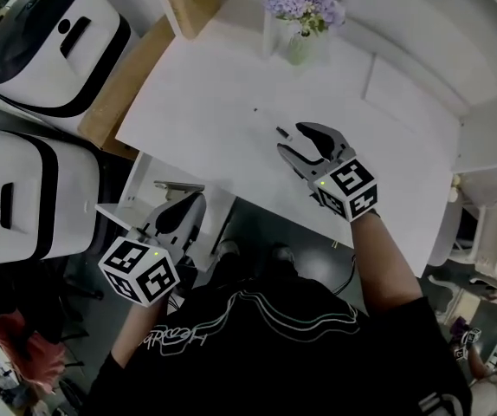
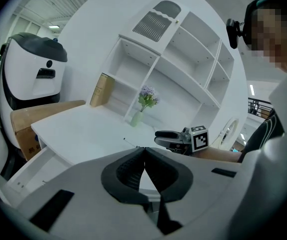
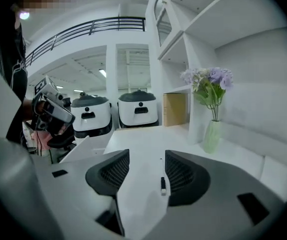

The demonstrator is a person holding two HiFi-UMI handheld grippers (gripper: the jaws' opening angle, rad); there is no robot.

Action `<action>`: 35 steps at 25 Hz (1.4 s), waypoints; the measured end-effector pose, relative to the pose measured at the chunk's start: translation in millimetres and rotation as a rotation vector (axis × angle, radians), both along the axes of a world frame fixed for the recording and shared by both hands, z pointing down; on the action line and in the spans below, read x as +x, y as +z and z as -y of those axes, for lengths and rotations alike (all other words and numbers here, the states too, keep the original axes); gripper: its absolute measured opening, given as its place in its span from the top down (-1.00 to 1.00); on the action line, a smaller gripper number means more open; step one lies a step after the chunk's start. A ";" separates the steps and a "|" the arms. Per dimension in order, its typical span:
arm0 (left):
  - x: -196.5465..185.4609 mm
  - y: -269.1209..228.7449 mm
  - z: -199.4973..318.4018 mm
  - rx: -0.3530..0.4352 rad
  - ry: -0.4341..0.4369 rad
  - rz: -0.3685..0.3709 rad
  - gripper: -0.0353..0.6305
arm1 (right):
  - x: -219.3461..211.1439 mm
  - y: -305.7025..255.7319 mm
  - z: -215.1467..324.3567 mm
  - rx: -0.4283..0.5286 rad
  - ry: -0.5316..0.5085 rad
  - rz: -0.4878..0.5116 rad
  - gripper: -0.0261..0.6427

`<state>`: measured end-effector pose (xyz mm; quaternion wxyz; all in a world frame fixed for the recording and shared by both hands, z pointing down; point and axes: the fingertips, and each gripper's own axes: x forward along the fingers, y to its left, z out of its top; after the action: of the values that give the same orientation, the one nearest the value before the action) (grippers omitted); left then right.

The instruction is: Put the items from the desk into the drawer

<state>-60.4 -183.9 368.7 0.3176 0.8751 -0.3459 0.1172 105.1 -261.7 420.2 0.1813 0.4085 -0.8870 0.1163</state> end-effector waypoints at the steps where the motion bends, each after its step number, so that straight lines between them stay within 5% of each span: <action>1: 0.0 1.8 1.0 -0.004 -0.005 0.005 0.83 | 2.1 9.8 6.2 -0.009 -0.009 -0.025 0.29; 14: -10.8 17.4 0.8 -0.039 -0.054 0.033 0.83 | 19.8 116.7 38.7 -0.210 -0.019 -0.239 0.29; 22: -15.2 15.0 -0.4 -0.034 -0.069 0.032 0.83 | 15.4 121.1 37.6 -0.292 -0.026 -0.246 0.44; 25: -16.6 13.8 -3.6 -0.032 -0.072 0.033 0.83 | 16.8 121.2 37.8 -0.303 -0.007 -0.260 0.72; 35: -33.4 13.2 -17.9 -0.019 -0.095 0.022 0.83 | 3.3 96.5 35.8 -0.263 0.038 -0.211 0.72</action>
<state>-93.8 -166.1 381.9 0.3273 0.8533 -0.3893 0.1150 108.4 -297.5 516.7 0.3231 0.4077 -0.8323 0.1913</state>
